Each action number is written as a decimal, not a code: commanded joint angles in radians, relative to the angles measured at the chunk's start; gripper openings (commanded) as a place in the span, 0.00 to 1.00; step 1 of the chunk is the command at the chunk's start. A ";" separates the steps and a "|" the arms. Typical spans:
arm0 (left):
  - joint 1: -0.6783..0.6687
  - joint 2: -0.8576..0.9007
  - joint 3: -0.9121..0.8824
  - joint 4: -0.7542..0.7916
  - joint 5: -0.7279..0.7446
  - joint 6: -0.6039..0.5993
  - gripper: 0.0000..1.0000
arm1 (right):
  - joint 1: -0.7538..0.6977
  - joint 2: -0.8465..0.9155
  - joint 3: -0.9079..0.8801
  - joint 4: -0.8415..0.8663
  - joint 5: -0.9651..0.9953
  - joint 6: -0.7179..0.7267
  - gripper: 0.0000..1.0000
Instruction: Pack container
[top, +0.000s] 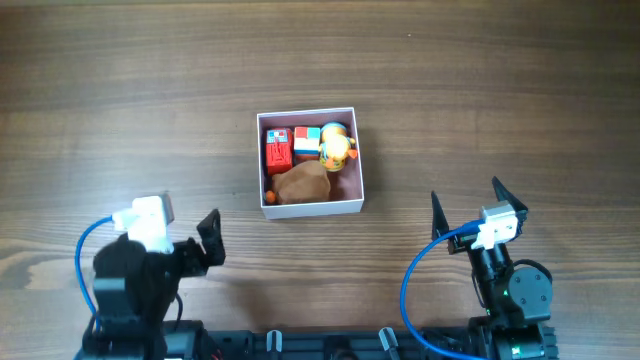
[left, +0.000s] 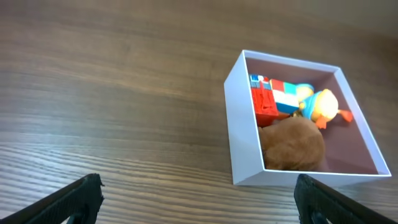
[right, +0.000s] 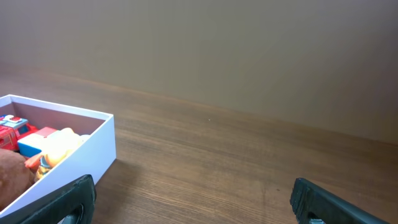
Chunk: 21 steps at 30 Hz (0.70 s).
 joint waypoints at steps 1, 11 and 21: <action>0.015 -0.172 -0.113 0.005 -0.016 0.016 1.00 | -0.005 -0.005 -0.002 0.006 -0.016 -0.011 1.00; 0.025 -0.348 -0.464 0.621 -0.002 0.023 1.00 | -0.005 -0.005 -0.002 0.006 -0.016 -0.011 1.00; 0.034 -0.348 -0.606 0.832 -0.055 0.022 1.00 | -0.005 -0.005 -0.002 0.006 -0.016 -0.011 1.00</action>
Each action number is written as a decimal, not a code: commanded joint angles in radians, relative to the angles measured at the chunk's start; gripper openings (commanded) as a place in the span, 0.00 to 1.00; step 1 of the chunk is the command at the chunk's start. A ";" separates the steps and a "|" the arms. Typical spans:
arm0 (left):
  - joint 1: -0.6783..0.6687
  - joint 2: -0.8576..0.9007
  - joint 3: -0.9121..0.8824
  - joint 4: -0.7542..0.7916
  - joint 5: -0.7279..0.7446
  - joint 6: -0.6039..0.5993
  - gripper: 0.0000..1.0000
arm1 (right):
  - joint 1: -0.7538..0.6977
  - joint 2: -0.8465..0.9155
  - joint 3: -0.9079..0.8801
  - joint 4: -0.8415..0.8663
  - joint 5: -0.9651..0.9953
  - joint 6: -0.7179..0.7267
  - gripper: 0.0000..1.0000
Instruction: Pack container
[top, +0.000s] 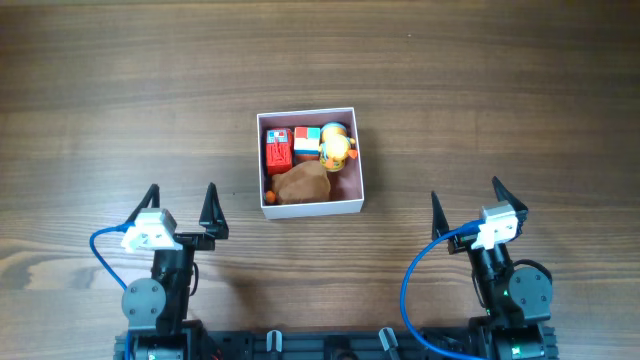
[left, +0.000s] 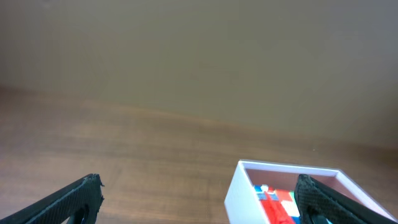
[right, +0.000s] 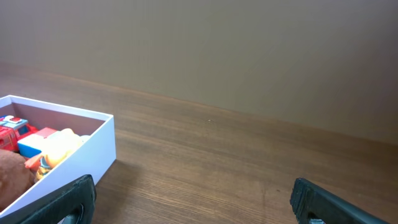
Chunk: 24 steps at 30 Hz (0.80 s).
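A white open box (top: 353, 160) sits mid-table. Inside it lie a red block toy (top: 278, 152), a red-white-blue block (top: 307, 140), a yellow duck figure (top: 337, 145) and a brown lump (top: 302, 184). The box (left: 239, 193) shows at the lower right of the left wrist view and the box (right: 93, 146) at the lower left of the right wrist view. My left gripper (top: 181, 203) stands open near the front left, empty. My right gripper (top: 466, 198) stands open near the front right, empty.
Brown wooden tabletop (top: 120, 90) all round the box. Blue cables loop beside both arm bases at the front edge. A plain wall rises behind the table in both wrist views.
My left arm has drawn back and straightened. Its gripper, earlier angled toward the box, now points level across the table, and its camera sees the wall. The right arm has not moved.
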 joint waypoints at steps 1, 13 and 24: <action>0.005 -0.010 -0.009 -0.066 -0.029 0.016 1.00 | -0.005 -0.005 -0.002 0.003 -0.016 -0.011 1.00; 0.005 -0.003 -0.009 -0.105 -0.029 0.016 1.00 | -0.005 -0.005 -0.002 0.003 -0.016 -0.011 1.00; 0.005 -0.003 -0.009 -0.105 -0.029 0.016 1.00 | -0.005 -0.005 -0.002 0.003 -0.016 -0.011 1.00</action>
